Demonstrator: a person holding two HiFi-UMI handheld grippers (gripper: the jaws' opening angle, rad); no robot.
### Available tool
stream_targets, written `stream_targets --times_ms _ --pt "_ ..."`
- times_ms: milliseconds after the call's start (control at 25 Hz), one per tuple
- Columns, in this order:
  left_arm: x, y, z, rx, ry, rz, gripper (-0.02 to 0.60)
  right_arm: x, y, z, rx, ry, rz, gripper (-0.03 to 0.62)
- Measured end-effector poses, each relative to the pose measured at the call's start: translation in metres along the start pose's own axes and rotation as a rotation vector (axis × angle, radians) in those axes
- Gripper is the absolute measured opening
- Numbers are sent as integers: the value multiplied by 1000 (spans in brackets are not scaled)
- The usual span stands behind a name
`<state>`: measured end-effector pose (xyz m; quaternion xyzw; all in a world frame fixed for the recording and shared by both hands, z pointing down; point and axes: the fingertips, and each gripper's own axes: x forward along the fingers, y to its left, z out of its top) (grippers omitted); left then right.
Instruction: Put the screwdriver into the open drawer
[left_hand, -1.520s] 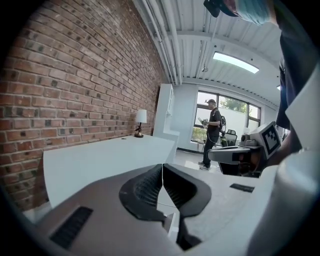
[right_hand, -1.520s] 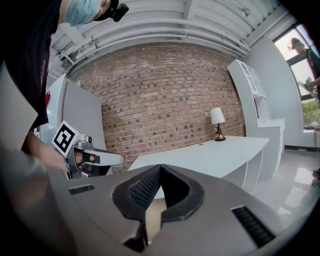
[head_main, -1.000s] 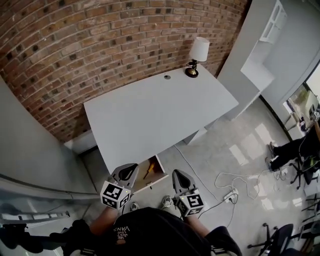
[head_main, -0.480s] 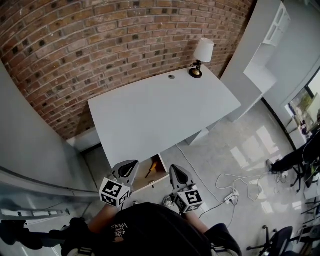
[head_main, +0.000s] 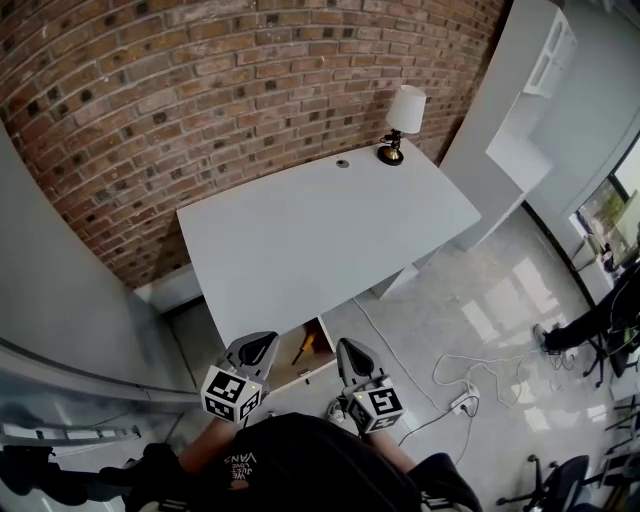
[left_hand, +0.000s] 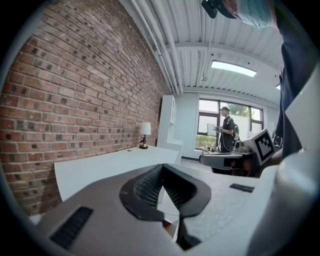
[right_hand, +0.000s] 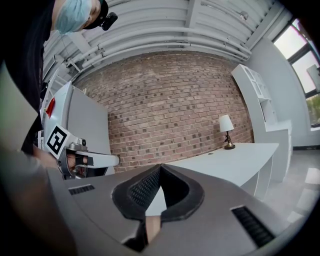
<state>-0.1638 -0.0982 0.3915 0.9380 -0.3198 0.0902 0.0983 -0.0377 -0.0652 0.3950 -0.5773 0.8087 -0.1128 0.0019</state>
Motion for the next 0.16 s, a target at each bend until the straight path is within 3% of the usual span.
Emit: stream_targets --times_ms 160 --pt "1 2 -2 -11 -1 2 8 2 -2 -1 -1 5 -2 -6"
